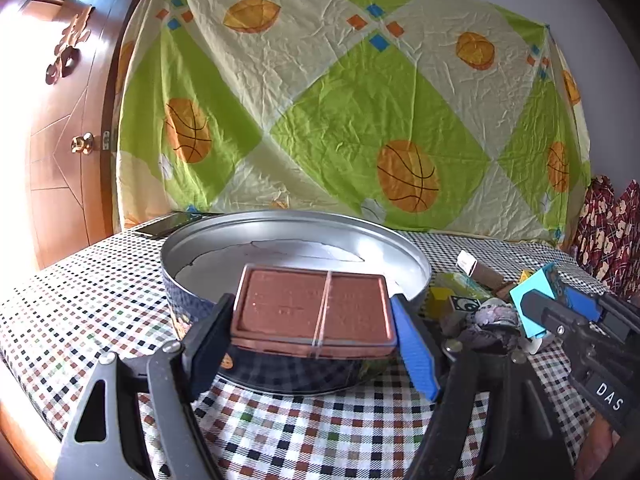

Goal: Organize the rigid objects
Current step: 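Carry the chocolate bar box with the left tool while the right tool carries the blue block over the tin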

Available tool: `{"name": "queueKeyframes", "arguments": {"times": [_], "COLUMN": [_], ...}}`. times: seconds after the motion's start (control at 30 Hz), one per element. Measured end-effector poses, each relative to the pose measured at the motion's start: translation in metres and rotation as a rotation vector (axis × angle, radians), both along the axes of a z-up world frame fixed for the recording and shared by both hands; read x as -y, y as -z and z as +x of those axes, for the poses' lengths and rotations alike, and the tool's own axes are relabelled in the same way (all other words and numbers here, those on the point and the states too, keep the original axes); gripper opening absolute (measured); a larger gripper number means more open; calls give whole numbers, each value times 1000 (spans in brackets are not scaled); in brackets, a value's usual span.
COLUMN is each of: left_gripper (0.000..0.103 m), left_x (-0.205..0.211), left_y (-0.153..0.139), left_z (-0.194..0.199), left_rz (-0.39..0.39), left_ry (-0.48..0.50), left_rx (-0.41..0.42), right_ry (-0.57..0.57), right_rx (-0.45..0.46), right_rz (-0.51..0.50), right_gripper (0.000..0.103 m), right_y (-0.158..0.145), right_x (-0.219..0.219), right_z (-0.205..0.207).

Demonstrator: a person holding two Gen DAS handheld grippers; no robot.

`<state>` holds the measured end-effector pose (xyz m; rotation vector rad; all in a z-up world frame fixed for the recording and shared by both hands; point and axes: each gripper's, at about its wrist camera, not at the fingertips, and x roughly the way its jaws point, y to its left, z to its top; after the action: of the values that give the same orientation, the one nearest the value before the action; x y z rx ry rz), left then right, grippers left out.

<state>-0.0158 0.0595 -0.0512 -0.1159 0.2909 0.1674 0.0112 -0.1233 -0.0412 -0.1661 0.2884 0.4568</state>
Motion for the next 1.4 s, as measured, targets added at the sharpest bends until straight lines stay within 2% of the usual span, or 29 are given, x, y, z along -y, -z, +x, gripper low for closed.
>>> {"name": "queueKeyframes", "arguments": {"times": [0.8,1.03,1.27,1.4], "left_gripper": [77,77,77,77], "left_x": [-27,-36,-42,-46], "left_y": [-4,-6,-20,-27], "left_z": [-3,-1,3,14], "left_rz": [-15,-19,-12,-4], "left_ry": [-33,-44,-28,-19], "left_rx": [20,8,-5,-35], "right_ry": [-74,-97,-141,-173], "right_rx": [-6,-38,-60,-84], "right_rz": [-24,-22,10,-9], "right_gripper": [34,34,34,34], "right_y": [-1,-1,-28,-42], "right_x": [-35,-38,-42,-54], "right_z": [4,10,23,38]}}
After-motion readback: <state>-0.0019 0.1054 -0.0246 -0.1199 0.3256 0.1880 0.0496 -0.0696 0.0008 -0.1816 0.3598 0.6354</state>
